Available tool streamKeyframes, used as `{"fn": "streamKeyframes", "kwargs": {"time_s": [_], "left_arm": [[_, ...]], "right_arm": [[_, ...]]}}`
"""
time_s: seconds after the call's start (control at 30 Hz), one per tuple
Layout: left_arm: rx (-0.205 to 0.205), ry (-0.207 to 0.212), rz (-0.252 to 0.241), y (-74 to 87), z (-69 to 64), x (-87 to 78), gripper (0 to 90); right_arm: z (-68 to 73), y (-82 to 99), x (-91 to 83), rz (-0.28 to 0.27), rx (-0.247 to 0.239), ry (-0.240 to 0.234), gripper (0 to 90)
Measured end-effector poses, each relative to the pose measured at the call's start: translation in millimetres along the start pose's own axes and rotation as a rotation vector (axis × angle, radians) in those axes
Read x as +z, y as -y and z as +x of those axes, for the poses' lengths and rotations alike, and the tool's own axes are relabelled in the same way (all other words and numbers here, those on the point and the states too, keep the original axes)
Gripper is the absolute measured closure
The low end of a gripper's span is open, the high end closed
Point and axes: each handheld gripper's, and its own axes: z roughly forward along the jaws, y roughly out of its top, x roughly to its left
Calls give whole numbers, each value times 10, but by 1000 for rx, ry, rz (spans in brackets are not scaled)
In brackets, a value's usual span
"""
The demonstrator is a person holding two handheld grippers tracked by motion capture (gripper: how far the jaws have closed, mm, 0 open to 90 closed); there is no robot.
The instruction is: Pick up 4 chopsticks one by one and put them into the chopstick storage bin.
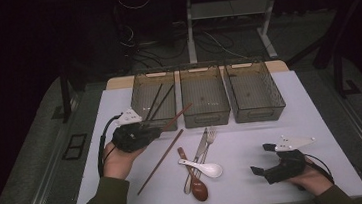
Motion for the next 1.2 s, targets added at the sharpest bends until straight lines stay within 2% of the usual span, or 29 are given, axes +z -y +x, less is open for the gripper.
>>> {"fn": "streamKeyframes", "kwargs": {"time_s": [0.23, 0.47, 0.97, 1.2], "left_arm": [[5, -29, 7, -177, 114, 3, 837], [-2, -66, 19, -274, 237, 79, 837], [-84, -177, 9, -459, 623, 298, 837], [-139, -236, 16, -523, 789, 450, 837]], "right_arm": [[-3, 1, 0, 3, -2, -1, 42], [-6, 1, 1, 1, -6, 0, 43], [-6, 2, 2, 1, -4, 0, 43], [-4, 1, -1, 2, -2, -2, 42]]}}
